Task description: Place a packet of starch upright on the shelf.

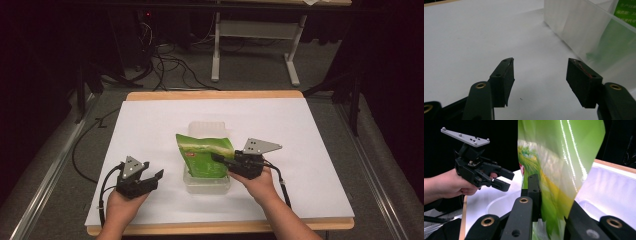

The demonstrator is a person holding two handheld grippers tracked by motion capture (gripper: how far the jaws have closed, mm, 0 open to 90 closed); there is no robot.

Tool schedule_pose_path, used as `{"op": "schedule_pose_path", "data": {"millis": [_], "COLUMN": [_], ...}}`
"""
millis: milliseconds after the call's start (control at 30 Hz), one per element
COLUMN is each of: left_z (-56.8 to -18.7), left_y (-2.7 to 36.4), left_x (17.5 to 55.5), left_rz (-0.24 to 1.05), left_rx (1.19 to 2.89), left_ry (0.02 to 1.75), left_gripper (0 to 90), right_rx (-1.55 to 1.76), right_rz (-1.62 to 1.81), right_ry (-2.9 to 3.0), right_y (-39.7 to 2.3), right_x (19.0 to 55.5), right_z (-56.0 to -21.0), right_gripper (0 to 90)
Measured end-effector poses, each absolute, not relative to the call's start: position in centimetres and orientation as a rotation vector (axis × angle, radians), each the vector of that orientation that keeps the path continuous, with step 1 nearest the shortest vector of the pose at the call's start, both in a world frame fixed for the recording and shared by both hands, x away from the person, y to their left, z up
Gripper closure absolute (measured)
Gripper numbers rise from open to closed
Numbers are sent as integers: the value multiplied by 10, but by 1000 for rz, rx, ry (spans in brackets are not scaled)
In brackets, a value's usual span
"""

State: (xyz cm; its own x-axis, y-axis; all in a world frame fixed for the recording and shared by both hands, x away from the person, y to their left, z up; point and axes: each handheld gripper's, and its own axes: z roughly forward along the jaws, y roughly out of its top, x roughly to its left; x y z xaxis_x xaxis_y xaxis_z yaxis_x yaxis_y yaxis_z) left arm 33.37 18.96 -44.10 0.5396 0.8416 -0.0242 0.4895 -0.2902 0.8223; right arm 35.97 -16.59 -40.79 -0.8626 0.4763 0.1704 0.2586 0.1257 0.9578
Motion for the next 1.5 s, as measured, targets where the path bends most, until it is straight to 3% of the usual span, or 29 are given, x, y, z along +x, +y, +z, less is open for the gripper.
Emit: {"op": "schedule_pose_path", "data": {"millis": [300, 533, 1000, 1233, 1500], "left_z": [-441, -441, -441, -441, -441], "left_y": [189, 189, 189, 189, 190], "left_x": [334, 334, 334, 334, 335], "left_rz": [538, 538, 539, 540, 537], "left_rx": [1953, 1954, 1952, 1953, 1949], "left_ry": [1078, 1077, 1077, 1077, 1077], "left_gripper": [396, 396, 396, 396, 396], "right_rx": [740, 762, 787, 789, 811], "right_rz": [1800, 1791, 1794, 1722, 1698], "right_ry": [2218, 2215, 2205, 2202, 2172], "right_y": [-165, -166, -165, -161, -165], "right_x": [360, 361, 361, 357, 351], "right_z": [-408, -408, -404, -399, -394], "right_gripper": [831, 750, 514, 303, 229]}}
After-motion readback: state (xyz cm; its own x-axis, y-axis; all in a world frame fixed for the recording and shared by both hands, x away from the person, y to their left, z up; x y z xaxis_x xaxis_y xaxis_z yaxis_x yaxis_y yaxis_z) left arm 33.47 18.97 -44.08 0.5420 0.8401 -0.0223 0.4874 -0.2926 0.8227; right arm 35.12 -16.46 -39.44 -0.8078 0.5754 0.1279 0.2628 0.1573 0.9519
